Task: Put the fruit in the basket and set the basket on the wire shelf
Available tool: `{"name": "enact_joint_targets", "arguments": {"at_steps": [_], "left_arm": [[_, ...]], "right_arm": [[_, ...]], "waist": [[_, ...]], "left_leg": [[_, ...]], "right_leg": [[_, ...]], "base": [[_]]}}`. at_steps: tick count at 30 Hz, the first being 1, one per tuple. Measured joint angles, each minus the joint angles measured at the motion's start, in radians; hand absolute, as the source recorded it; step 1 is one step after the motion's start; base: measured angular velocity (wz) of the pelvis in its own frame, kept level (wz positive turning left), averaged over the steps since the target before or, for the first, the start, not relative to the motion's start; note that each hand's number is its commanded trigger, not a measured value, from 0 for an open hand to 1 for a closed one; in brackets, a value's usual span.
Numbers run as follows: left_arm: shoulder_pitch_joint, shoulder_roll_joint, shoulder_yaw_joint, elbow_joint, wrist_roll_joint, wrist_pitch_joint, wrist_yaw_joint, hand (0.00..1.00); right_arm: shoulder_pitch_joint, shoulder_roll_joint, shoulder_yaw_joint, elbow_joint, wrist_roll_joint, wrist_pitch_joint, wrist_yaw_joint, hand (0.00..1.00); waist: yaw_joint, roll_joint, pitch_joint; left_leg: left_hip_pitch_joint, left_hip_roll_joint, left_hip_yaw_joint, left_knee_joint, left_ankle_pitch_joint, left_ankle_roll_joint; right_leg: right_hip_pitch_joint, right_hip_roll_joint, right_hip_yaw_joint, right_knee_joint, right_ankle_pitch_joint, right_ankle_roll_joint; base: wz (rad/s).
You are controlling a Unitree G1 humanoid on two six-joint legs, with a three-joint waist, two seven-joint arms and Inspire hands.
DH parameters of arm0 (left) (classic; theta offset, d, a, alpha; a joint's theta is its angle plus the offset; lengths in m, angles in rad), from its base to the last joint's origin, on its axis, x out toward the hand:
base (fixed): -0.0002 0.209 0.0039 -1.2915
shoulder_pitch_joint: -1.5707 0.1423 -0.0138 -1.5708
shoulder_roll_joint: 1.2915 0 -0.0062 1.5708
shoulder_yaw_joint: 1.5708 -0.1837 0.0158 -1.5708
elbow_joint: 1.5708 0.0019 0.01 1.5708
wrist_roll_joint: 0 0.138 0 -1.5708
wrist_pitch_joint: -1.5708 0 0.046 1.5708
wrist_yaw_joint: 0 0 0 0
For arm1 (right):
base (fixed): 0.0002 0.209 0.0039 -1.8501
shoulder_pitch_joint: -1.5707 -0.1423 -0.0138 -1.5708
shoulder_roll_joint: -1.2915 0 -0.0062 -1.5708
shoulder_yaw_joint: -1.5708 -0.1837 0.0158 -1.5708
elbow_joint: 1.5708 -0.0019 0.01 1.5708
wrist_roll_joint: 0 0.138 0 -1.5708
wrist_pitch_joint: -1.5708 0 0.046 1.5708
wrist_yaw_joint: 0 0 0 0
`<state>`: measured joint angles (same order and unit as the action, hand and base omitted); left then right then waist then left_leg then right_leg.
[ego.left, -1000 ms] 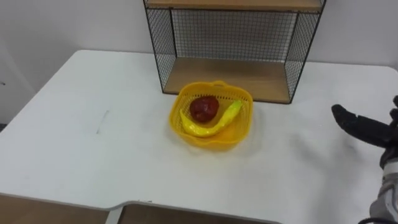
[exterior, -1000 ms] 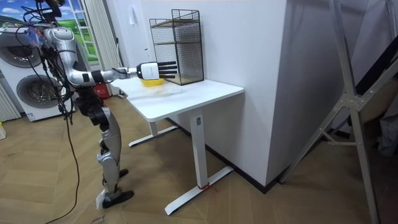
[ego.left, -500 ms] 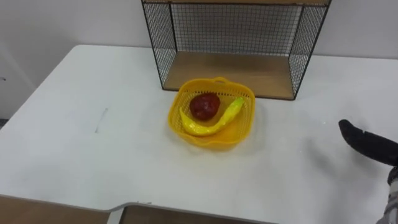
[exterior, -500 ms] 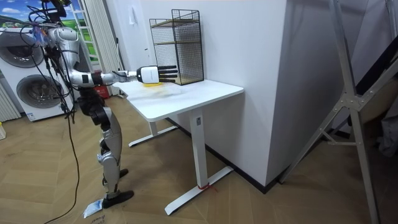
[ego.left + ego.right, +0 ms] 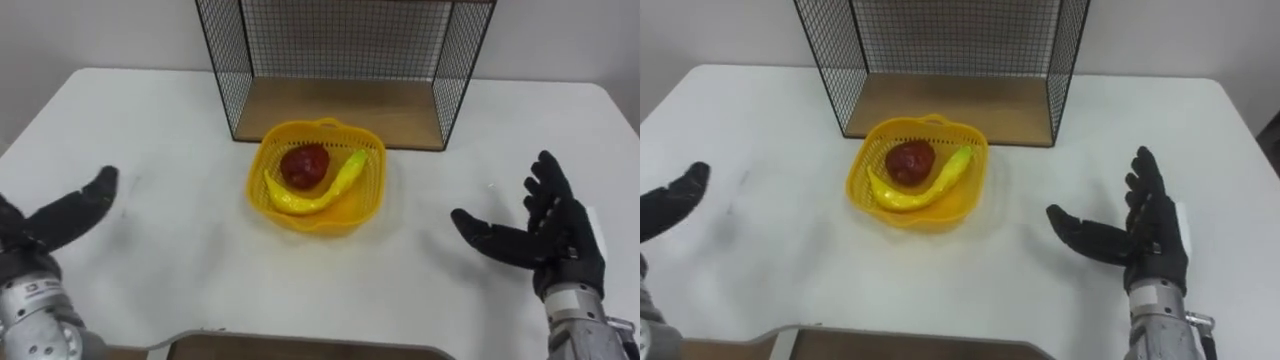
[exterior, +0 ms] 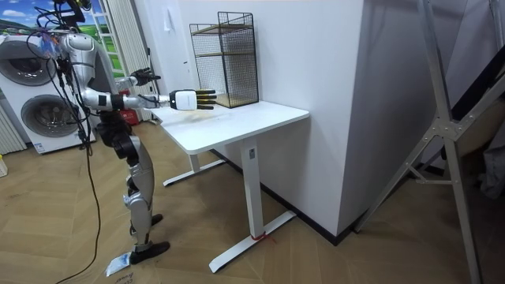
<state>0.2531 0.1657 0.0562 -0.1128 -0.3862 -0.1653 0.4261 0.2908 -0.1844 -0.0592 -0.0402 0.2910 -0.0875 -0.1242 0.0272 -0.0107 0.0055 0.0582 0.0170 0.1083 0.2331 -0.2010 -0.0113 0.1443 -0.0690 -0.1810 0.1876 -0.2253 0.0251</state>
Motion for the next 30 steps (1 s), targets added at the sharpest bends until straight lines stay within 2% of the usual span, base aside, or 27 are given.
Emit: {"name": "enact_joint_targets", "arguments": {"at_steps": [5,11,15,19,22,26,30], "left_arm": [[-0.01,0.0,-0.058,0.059,-0.099,-0.001,-0.117,0.0],[-0.01,-0.004,-0.101,0.107,-0.113,0.006,-0.247,0.0],[-0.01,-0.009,-0.115,0.134,-0.114,0.016,-0.323,0.0],[-0.01,-0.014,-0.137,0.142,-0.18,0.029,-0.386,0.0],[-0.01,-0.02,-0.158,0.166,-0.235,0.035,-0.441,0.0],[-0.01,-0.022,-0.193,0.172,-0.259,0.045,-0.478,0.0],[-0.01,-0.044,-0.197,0.172,-0.268,0.062,-0.505,0.0]], "right_arm": [[-0.015,0.012,0.061,0.037,0.029,-0.012,0.03,0.0],[-0.024,0.038,0.082,0.051,0.104,-0.011,0.059,0.0],[-0.043,0.041,0.1,0.106,0.194,-0.011,0.086,0.0],[-0.049,0.042,0.116,0.107,0.298,-0.008,0.108,0.0],[-0.052,0.058,0.121,0.107,0.357,-0.008,0.126,0.0],[-0.063,0.063,0.153,0.107,0.372,-0.008,0.135,0.0],[-0.077,0.083,0.157,0.108,0.371,-0.007,0.153,0.0]], "waist": [[0.001,0.009,0.0054],[-0.001,0.012,0.0069],[-0.015,0.012,0.0066],[-0.022,0.016,0.0038],[-0.024,0.018,0.0035],[-0.025,0.019,0.0042],[-0.026,0.019,0.0055]], "left_leg": [[0.002,0.005,0.007,0.0,0.0,0.0],[0.002,0.007,0.016,-0.001,-0.001,0.0],[-0.004,0.007,0.015,0.004,-0.001,0.0],[-0.011,0.008,0.013,0.005,-0.001,0.0],[-0.008,0.008,0.015,0.006,-0.001,0.0],[-0.006,0.008,0.015,0.006,-0.001,0.0],[-0.007,0.008,0.015,0.003,-0.001,0.0]], "right_leg": [[-0.002,0.003,0.004,0.001,0.002,-0.003],[-0.004,0.003,0.004,0.005,0.002,-0.003],[-0.003,0.003,-0.001,0.006,0.004,-0.003],[-0.017,0.003,0.002,0.016,0.004,-0.003],[-0.015,0.003,0.003,0.017,0.004,-0.003],[-0.012,0.003,0.004,0.017,0.004,-0.003],[-0.016,0.005,0.011,0.017,0.003,-0.003]], "base": [[-0.03],[0.0],[0.02],[0.0],[-0.01],[0.0],[0.0]]}}
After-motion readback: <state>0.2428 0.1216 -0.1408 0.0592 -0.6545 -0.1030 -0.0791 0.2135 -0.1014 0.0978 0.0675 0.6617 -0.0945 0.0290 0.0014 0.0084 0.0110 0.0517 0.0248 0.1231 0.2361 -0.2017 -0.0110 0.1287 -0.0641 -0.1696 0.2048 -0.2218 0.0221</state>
